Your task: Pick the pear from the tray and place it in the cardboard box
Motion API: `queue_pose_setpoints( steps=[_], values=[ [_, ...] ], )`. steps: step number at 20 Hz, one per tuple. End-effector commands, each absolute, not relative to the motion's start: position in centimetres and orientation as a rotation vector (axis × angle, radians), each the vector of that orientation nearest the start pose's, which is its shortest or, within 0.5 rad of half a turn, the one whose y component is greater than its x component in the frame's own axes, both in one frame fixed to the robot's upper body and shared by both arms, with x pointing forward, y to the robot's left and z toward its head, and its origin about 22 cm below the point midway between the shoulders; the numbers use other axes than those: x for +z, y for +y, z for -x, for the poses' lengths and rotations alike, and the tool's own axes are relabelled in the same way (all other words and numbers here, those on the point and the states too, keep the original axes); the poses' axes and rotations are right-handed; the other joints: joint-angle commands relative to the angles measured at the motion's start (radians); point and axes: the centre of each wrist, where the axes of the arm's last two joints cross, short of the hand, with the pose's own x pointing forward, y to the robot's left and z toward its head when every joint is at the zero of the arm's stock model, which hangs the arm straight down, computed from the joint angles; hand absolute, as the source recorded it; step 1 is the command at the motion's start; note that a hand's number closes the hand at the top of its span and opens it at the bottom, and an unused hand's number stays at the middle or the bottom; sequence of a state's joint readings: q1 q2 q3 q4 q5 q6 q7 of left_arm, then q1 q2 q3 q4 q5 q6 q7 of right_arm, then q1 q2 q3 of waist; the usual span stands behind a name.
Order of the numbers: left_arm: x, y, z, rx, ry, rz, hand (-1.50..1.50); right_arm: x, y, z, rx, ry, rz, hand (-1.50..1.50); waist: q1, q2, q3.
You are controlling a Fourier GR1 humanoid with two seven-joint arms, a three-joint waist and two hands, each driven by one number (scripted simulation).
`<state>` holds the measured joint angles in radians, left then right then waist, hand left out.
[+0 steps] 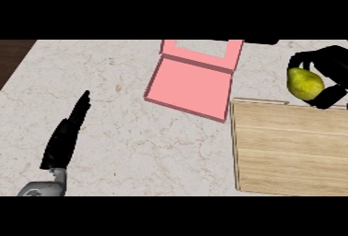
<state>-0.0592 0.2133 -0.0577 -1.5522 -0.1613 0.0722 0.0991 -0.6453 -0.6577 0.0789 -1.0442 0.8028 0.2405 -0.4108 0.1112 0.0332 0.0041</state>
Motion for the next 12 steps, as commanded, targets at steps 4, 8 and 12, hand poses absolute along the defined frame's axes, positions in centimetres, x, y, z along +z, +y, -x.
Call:
queue_pose_setpoints(
  steps=[4, 8, 12],
  values=[
    [0.7, 26.5, -25.1, -0.265, -1.482, -0.335, 0.00, 17.3, -34.2, -41.6, 1.322, -1.891, 0.468, 1.50, -0.029, -0.009, -0.001],
    [1.8, 26.5, -25.6, -0.254, -1.482, -0.331, 0.00, 19.6, -32.1, -43.6, 1.259, -2.020, 0.214, 1.50, -0.041, -0.015, -0.002],
    [1.5, 26.1, -25.0, -0.246, -1.466, -0.321, 0.00, 21.4, -29.7, -45.1, 1.227, -2.084, 0.050, 1.50, -0.061, -0.023, -0.003]
  ],
)
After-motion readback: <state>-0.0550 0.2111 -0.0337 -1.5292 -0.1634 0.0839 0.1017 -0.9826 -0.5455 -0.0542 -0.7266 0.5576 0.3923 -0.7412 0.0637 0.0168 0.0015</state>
